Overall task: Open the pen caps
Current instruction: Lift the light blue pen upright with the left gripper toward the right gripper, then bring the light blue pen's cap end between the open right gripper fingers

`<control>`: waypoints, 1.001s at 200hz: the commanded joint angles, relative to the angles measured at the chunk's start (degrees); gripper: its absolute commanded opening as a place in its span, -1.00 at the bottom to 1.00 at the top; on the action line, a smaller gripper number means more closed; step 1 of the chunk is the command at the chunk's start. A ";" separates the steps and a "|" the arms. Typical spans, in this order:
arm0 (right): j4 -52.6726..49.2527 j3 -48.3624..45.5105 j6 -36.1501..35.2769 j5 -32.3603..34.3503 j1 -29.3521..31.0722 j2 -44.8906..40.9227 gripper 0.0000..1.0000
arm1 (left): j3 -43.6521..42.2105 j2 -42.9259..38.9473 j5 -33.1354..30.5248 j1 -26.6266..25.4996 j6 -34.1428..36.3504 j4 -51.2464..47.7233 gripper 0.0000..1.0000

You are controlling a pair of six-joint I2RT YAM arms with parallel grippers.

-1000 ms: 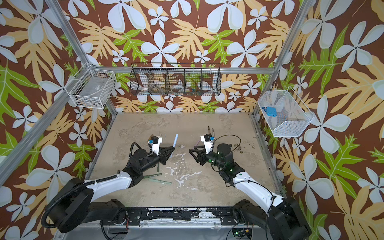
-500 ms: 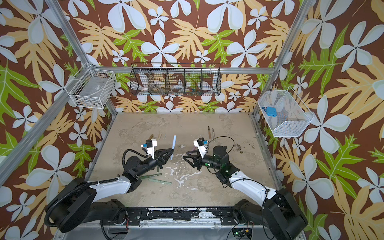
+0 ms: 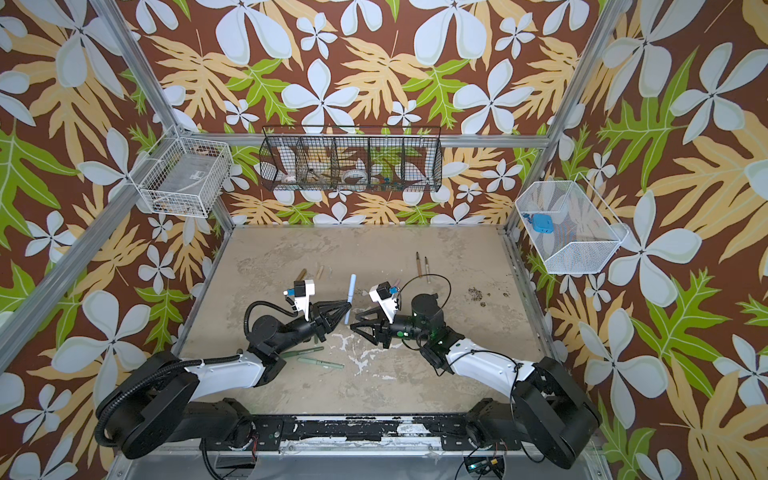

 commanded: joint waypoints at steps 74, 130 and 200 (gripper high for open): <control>7.40 -0.32 3.40 -3.49 0.23 1.13 -0.41 | 1.02 0.21 1.61 -2.48 0.29 3.07 -0.95; 7.89 0.06 3.73 -4.34 0.65 2.15 -0.45 | 1.18 -0.03 1.56 -2.93 0.59 2.55 -0.96; 8.64 0.11 3.55 -4.67 0.93 2.62 -0.70 | 1.37 -0.54 2.02 -3.60 0.06 2.57 -0.95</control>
